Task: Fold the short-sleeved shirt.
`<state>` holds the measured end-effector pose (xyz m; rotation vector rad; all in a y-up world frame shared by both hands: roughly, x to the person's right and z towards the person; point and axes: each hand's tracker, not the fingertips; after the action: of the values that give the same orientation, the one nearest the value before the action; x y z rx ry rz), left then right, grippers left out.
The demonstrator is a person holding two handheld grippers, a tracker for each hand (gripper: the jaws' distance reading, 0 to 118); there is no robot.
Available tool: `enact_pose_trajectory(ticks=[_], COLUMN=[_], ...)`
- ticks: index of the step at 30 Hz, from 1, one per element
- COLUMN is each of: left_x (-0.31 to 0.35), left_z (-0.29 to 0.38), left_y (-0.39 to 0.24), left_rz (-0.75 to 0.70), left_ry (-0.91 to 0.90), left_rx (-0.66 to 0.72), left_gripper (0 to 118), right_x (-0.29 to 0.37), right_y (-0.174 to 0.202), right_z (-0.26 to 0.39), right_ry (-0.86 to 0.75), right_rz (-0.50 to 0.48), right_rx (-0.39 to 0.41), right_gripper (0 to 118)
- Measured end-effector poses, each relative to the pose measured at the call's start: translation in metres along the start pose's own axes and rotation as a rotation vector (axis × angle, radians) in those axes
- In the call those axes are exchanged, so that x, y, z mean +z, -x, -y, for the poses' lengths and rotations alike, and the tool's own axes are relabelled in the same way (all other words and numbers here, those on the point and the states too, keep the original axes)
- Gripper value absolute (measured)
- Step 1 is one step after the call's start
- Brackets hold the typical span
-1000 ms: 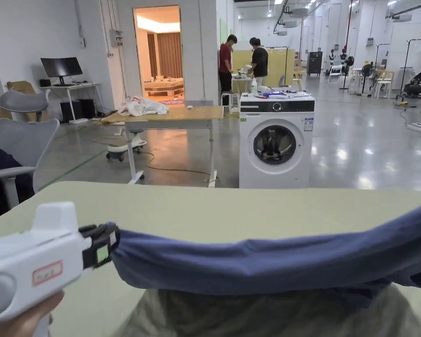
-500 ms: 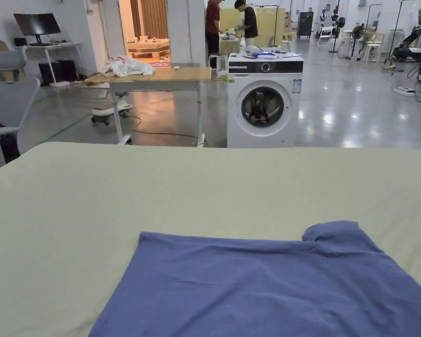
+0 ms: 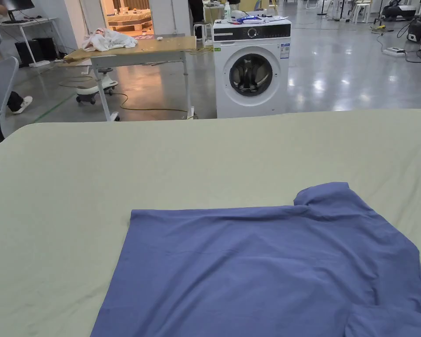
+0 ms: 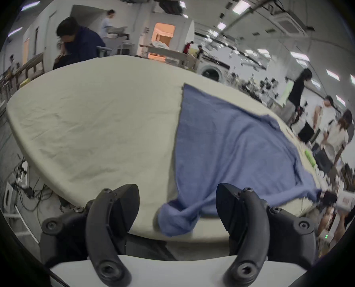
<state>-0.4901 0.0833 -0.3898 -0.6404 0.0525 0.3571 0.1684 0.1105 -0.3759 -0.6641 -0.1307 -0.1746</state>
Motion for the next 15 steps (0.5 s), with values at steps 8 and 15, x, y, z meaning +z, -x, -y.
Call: enact_pose_trajectory(ticks=[8, 15], left_x=[0.079, 0.117], left_z=[-0.059, -0.071], left_y=[-0.063, -0.119], left_rz=[-0.078, -0.073], left_ry=[-0.384, -0.566], left_rx=[-0.211, -0.356], left_gripper=[83, 80], right_x=[0.054, 0.079], right_y=[0.02, 0.057], right_z=[-0.05, -0.078], right_ry=[-0.275, -0.411], right_rz=[-0.09, -0.191], right_rx=[-0.004, 0.06], right_gripper=[75, 75])
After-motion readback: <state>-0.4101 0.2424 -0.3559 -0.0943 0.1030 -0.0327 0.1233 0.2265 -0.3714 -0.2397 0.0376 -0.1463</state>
